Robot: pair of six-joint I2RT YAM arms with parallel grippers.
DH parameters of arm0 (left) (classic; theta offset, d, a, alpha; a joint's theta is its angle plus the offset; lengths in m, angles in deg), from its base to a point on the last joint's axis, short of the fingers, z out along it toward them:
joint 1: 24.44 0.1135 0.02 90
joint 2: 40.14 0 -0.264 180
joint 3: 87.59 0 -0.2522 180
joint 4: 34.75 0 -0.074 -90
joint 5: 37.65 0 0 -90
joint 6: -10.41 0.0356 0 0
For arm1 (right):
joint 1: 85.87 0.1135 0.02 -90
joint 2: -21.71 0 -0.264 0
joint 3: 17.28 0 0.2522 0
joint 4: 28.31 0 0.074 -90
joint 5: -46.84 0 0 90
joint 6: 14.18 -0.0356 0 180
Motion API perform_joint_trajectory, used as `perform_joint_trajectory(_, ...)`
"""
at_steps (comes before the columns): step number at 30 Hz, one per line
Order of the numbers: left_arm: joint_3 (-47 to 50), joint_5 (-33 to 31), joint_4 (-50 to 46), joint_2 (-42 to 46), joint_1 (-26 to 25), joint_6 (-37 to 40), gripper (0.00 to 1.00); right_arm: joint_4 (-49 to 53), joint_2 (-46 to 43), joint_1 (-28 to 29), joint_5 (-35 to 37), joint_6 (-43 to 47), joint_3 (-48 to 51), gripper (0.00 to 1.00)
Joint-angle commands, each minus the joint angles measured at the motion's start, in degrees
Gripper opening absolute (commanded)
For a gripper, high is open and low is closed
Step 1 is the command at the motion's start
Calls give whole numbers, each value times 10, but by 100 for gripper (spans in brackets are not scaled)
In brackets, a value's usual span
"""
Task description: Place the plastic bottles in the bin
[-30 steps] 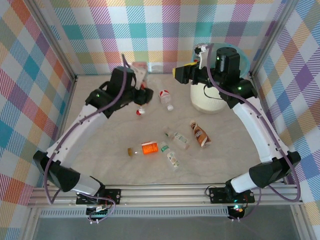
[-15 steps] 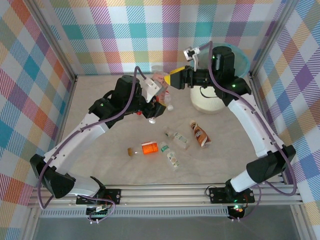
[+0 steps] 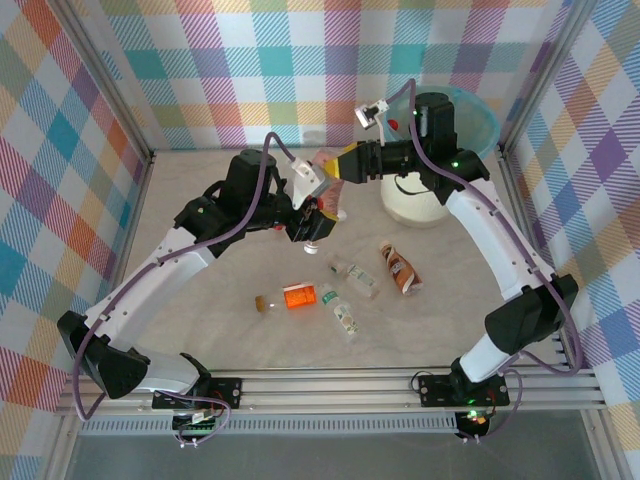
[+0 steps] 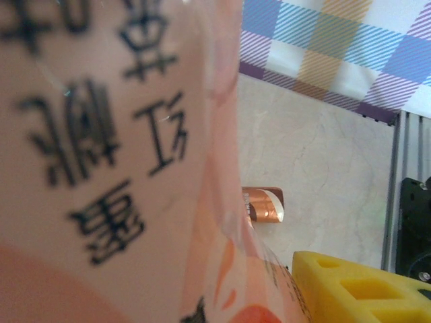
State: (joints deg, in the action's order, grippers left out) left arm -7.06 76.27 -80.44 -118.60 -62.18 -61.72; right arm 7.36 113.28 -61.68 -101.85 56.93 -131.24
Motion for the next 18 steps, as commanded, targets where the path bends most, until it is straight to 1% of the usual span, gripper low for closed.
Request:
perform_joint_trajectory(1,-19,41,1,8,-2,17,56,-6,8,6,-49,-1,-17,73)
perform_joint_trajectory(4,-19,47,0,11,-2,17,56,-6,5,6,-48,-2,-17,64)
perform_joint_trajectory(7,-19,38,-1,17,-2,17,58,-6,-1,6,-36,0,-17,54)
perform_joint_trajectory(9,-17,25,0,21,-2,16,60,-6,-8,6,-20,1,-17,50)
perform_joint_trajectory(12,-13,7,3,28,-2,10,63,-4,-20,6,14,8,-19,48)
perform_joint_trajectory(13,-8,3,10,32,-2,5,65,-2,-26,5,29,9,-19,46)
perform_joint_trajectory(15,1,-1,25,40,-2,-4,73,7,-35,4,63,17,-25,45)
perform_joint_trajectory(17,5,-13,39,50,-2,-17,85,24,-44,1,103,27,-36,44)
perform_joint_trajectory(18,7,-21,46,54,-2,-24,88,29,-47,-1,120,29,-41,43)
